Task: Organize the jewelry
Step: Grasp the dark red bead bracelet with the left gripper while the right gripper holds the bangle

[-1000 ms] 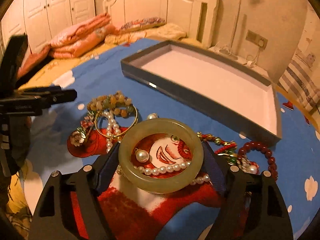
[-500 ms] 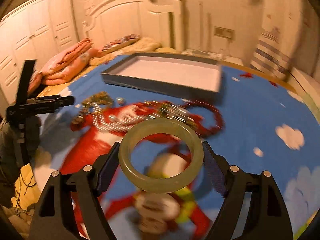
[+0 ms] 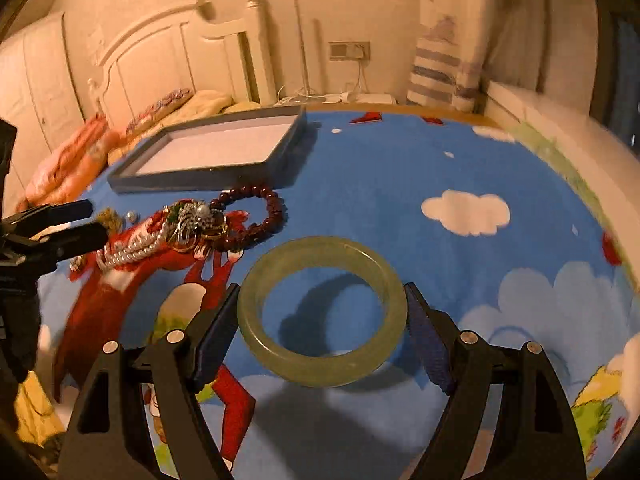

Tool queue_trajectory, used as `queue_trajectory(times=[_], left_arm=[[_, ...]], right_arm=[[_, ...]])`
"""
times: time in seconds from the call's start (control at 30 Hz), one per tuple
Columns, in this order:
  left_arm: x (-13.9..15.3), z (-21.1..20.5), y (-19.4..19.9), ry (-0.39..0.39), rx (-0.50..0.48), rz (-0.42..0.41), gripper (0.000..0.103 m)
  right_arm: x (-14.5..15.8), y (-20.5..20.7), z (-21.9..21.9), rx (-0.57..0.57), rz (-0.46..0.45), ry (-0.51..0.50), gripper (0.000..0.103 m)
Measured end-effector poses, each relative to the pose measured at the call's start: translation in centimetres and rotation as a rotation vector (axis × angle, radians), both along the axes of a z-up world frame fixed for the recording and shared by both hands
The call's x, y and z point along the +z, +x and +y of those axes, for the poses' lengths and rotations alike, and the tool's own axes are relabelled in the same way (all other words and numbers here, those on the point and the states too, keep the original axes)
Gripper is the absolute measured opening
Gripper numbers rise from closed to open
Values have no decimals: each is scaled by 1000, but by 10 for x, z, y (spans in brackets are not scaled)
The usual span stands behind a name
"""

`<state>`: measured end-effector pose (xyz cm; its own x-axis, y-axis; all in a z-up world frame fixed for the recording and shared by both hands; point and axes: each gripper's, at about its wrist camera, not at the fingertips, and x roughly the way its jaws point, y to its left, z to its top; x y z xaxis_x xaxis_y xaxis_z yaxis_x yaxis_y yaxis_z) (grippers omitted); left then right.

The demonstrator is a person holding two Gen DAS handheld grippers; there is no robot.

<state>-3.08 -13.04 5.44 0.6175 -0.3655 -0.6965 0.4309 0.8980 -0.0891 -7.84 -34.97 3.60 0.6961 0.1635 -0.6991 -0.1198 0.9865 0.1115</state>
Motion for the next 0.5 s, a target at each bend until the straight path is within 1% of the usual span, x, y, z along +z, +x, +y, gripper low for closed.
queue_trajectory(times=[0.07,0.1,0.17,0.2,0.23,0.27,0.33,0.37,0.43,0.5], left_arm=[[10,-23,7,-2,-52,-13,100],[13,-34,9,3,-83,-19,97],[15,-62,15,17,-176,-11,88],[13,-77,19,18,-232,15,81],[11,-88,24,19,-264,34,75],[6,-100,29,19,-304,60,73],[-6,-115,42,22,-336,111,63],[-10,-119,48,22,-339,128,60],[-19,-124,58,8,-347,168,50],[-27,-127,67,5,-347,190,46]], right_arm=[[0,-1,0,8,-14,-5,77],[-1,-1,2,11,-13,-9,77],[-1,-1,3,11,-9,-9,77],[-1,-1,1,9,-10,-1,77],[0,-1,-1,8,-8,8,77],[0,-1,-2,7,-4,12,77],[-1,0,-1,9,1,13,77],[-1,-1,0,13,1,11,77],[-1,-2,1,23,-4,9,77],[-1,-2,0,25,-5,16,77]])
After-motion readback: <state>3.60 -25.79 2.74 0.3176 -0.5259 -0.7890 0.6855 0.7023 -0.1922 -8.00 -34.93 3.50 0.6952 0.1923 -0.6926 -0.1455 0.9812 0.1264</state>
